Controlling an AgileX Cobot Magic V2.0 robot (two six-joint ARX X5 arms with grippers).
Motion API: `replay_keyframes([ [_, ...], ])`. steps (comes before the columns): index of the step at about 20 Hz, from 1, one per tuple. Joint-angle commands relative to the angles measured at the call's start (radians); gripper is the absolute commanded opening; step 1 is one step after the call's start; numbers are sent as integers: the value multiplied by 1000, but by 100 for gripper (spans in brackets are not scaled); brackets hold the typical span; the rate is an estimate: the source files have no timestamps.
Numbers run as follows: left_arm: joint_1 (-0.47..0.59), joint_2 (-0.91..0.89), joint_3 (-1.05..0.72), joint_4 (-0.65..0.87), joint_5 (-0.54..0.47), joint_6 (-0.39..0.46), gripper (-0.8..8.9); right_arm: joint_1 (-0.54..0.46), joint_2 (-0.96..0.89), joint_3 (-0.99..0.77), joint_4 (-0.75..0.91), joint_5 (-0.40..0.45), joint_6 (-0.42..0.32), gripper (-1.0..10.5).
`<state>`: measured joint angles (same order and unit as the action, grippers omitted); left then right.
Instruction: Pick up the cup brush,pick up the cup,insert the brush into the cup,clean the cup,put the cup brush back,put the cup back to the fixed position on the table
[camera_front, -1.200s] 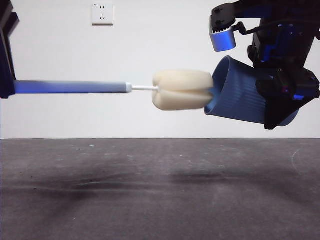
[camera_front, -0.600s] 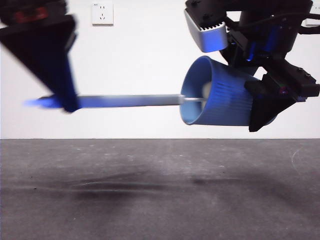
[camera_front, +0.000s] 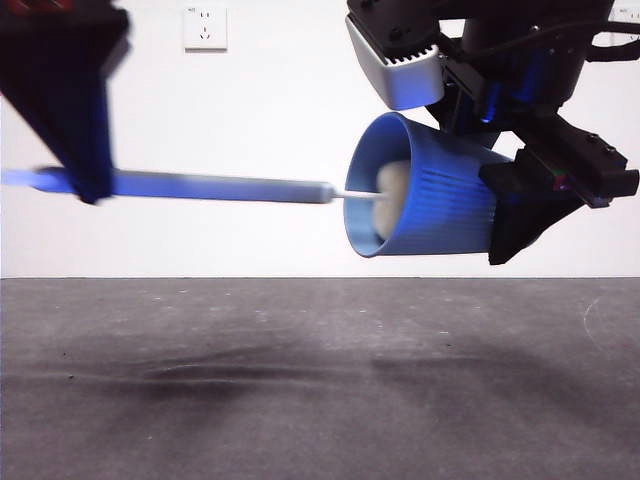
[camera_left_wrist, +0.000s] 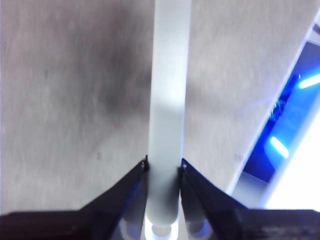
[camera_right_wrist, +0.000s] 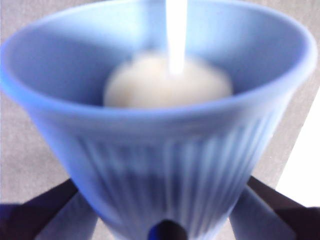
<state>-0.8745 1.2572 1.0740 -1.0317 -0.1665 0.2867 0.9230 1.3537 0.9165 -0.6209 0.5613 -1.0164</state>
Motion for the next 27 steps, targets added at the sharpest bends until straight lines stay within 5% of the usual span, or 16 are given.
replay_keyframes([
  [1,6,-44,8,-69,-17,-55,-9,0,8,3,-16,8,24,-17],
  [9,6,-128,8,-224,-13,-78,-9,1,8,3,-12,17,25,-17],
  [22,-11,93,8,71,97,-51,-9,39,8,3,13,11,25,-17],
  [27,-8,93,8,55,89,-83,-9,43,8,3,7,18,56,-17],
])
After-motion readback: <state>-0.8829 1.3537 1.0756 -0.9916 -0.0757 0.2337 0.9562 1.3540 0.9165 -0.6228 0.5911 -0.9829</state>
